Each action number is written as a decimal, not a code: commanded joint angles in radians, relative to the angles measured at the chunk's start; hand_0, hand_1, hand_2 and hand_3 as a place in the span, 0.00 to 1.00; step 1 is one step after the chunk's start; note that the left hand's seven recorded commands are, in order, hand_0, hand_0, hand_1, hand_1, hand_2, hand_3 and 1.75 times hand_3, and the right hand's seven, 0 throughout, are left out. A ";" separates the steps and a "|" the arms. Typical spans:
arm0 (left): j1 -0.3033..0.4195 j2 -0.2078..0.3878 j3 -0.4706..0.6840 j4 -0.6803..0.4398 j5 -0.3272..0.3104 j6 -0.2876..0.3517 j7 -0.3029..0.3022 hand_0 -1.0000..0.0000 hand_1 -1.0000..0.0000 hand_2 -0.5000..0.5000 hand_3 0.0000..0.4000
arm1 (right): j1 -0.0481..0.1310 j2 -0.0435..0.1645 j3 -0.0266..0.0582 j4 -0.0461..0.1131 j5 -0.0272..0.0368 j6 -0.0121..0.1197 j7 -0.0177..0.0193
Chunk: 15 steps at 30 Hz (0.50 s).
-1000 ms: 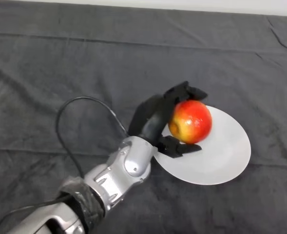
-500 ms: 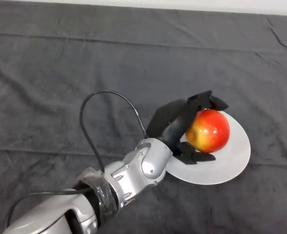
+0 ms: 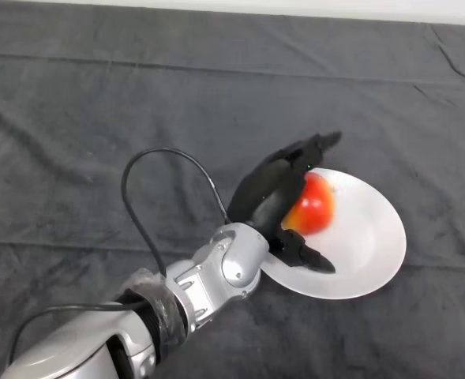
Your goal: Move the apple to the plate
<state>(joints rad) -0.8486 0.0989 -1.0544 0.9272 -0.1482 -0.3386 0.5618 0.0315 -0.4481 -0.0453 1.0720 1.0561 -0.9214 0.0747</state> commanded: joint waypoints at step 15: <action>-0.092 0.037 0.121 0.040 0.002 -0.173 0.190 1.00 1.00 0.50 0.00 | 0.084 0.172 0.0821 0.128 0.0299 0.119 -0.0009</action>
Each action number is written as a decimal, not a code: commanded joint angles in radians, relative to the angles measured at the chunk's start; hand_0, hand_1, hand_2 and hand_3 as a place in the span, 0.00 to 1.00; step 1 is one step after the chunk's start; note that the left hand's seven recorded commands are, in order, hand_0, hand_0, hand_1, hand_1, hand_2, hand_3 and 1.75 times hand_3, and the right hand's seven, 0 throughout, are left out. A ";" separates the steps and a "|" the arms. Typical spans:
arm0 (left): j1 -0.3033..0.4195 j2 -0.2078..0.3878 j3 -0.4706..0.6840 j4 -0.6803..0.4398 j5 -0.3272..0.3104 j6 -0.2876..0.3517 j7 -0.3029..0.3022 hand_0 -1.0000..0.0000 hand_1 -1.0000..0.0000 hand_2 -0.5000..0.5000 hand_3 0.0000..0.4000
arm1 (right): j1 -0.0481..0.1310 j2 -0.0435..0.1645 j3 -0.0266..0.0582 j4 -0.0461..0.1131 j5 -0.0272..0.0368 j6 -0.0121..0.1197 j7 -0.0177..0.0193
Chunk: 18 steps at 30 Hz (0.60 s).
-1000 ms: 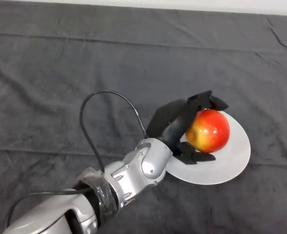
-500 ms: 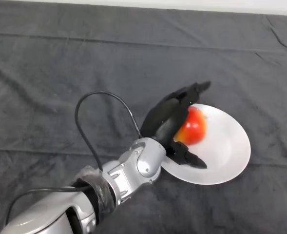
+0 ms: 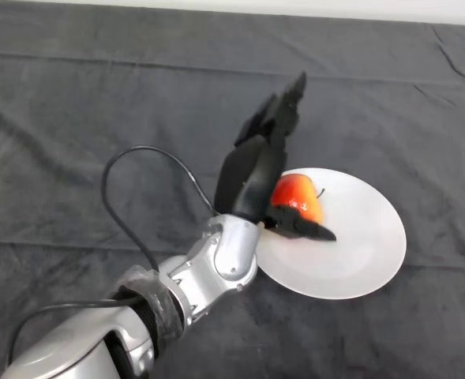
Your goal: Move the apple to the plate
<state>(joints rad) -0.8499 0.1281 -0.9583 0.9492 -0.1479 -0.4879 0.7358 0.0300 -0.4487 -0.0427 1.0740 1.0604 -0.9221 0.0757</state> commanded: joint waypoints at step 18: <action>0.019 0.215 0.230 -0.129 0.046 -0.092 0.056 1.00 1.00 0.50 0.00 | 0.085 0.172 0.0840 0.127 0.0303 0.118 -0.0017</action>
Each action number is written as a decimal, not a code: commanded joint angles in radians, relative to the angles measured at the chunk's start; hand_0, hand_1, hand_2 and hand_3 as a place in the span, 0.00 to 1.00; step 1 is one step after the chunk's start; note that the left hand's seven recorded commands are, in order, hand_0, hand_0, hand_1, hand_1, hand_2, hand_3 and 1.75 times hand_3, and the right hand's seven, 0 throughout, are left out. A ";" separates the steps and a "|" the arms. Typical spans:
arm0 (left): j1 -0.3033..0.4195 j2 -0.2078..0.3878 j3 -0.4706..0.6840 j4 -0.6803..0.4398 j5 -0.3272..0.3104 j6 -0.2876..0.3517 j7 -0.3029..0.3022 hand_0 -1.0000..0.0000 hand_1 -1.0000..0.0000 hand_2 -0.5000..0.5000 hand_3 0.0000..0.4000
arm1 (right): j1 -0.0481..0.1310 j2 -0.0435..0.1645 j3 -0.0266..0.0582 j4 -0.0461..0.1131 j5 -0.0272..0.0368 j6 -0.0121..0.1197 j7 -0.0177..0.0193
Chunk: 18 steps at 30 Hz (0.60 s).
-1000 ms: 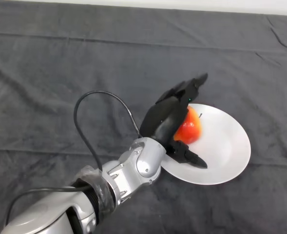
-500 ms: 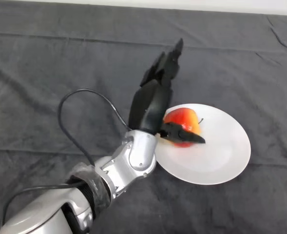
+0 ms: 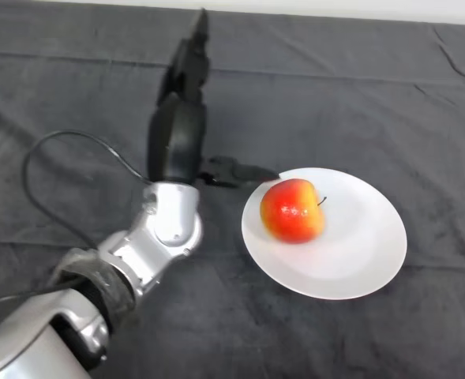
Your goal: Move the apple to the plate
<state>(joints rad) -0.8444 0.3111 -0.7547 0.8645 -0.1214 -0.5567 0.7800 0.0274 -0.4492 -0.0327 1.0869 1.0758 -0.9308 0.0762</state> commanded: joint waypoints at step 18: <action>0.226 0.249 0.274 -0.302 0.027 0.010 -0.014 1.00 1.00 0.50 0.00 | 0.090 0.172 0.0730 0.109 0.0115 0.129 -0.0055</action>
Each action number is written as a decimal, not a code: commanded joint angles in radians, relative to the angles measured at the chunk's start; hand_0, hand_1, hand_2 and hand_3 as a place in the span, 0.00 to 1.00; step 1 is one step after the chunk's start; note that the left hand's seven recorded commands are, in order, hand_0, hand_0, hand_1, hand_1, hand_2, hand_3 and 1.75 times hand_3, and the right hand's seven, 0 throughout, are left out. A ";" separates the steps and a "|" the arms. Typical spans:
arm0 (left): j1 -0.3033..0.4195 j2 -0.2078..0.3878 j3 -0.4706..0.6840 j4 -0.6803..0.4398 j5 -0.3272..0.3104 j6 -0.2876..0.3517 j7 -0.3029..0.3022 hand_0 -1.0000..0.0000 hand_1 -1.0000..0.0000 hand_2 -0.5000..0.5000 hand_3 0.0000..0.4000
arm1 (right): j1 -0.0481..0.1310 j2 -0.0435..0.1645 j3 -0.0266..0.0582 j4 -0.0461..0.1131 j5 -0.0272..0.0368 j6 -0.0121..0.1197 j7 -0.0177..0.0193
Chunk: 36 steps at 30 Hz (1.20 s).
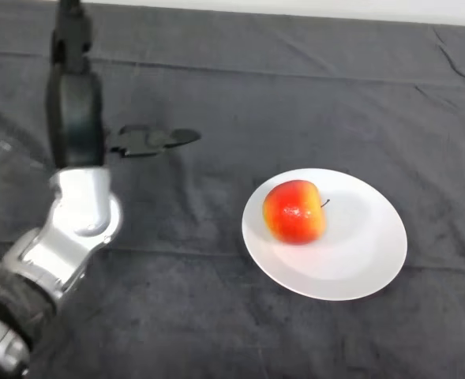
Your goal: Move the apple to the plate
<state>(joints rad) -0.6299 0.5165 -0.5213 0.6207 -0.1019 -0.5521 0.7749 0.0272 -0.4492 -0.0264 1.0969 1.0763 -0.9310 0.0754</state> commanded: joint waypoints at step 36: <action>0.527 0.247 0.626 -0.113 -0.012 -0.149 -0.036 1.00 1.00 0.50 0.00 | 0.095 0.173 0.0574 0.088 -0.0032 0.135 -0.0112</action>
<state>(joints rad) -0.1261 0.7295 0.0770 0.4852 -0.1182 -0.6855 0.7372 0.0305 -0.4422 -0.0253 1.0979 1.0750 -0.9296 0.0735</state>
